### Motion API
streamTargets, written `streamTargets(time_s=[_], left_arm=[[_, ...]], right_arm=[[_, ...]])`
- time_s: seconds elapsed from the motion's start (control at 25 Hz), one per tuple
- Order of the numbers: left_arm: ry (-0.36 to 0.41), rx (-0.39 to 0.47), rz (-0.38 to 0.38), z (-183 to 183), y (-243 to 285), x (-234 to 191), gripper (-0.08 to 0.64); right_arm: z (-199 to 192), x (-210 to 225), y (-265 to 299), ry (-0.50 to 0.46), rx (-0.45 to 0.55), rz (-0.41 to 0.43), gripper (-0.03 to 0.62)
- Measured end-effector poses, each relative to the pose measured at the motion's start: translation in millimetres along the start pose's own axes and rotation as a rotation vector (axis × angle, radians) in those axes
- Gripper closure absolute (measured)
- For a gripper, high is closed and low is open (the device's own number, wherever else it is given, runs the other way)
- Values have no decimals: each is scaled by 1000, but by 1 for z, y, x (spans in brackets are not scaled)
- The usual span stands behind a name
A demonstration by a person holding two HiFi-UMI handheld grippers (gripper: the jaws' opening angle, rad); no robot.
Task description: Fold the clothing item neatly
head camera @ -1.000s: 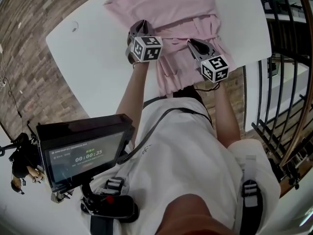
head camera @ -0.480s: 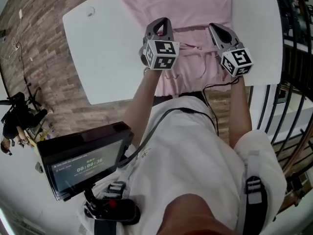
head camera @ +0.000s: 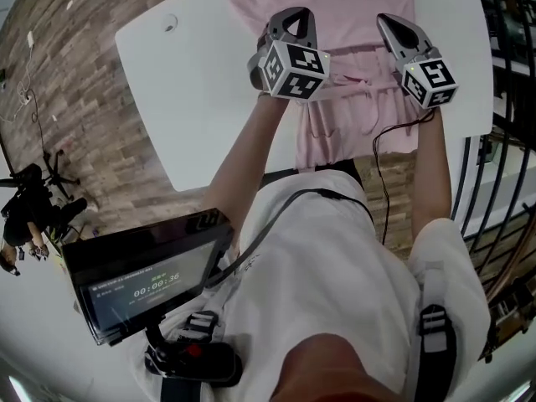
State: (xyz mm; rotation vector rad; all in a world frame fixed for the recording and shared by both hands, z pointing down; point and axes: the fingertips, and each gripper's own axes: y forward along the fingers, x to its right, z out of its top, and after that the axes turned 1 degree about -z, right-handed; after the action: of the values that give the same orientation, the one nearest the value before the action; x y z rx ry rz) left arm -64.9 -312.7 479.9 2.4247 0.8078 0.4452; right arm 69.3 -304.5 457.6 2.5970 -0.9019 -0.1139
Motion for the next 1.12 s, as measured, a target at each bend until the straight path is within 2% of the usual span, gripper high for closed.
streamTargets(time_s=[0.24,0.4,0.52,0.64,0.8,1.04,1.12], left_arm=[[8,17,-65,-26,-1,-45,557],[-21,17,-66,-34,4,-63,557],[-44,13,-51,-22,9,-77,557],[-21,16,-25,-8,14,-94,557],[2,-3,9,-17,33,-111,557],[-42,-22,26,-15,65,-126,552],[-44,-42,17,-24,77,-125,509]], right_arm=[[11,-18,22,21,6,-102,588],[18,-22,30,-30,-14,-111,588],[36,-16,31,-67,-17,-100,588],[47,-6,39,-102,-32,-76,587],[34,19,60,-138,-45,-57,588],[20,70,100,-165,-108,-69,586],[13,77,109,-176,-124,-70,586]])
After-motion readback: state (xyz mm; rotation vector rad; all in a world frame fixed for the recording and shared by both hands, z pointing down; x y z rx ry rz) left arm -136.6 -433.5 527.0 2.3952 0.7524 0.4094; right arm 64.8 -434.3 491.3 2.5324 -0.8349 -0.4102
